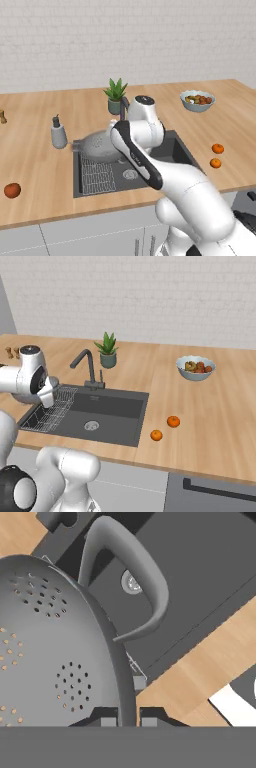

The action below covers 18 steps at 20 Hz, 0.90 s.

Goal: Put the colander in the sink, put the orange, tangerine, orange in the colander, and turn on the sink faucet and pour water over the colander.

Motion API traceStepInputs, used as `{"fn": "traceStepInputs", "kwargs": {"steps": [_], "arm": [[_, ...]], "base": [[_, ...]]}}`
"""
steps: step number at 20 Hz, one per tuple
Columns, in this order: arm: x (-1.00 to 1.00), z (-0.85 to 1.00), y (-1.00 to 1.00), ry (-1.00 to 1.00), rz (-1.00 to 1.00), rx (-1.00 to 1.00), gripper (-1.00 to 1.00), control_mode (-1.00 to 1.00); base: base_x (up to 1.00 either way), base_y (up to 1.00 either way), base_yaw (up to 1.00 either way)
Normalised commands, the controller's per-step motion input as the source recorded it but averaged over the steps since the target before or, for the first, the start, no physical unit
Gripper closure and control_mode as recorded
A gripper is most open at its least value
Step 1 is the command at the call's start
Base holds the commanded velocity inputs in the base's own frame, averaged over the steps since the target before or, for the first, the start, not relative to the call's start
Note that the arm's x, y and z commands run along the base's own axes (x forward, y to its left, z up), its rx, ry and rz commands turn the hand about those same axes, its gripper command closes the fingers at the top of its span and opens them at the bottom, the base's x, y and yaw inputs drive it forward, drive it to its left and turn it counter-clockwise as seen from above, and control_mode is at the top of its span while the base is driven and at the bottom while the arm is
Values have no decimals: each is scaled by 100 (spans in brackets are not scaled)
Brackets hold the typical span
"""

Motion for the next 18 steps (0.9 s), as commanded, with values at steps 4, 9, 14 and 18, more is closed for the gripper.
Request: {"fn": "traceStepInputs", "kwargs": {"steps": [4,9,14,18], "arm": [[-16,0,-100,3,0,0,100,-100],[2,-1,-100,7,0,1,100,-100],[22,-16,-100,8,3,0,100,-100],[37,-29,-80,5,19,0,100,-100]], "base": [[0,0,0],[0,0,0],[0,0,0],[0,0,0]]}}
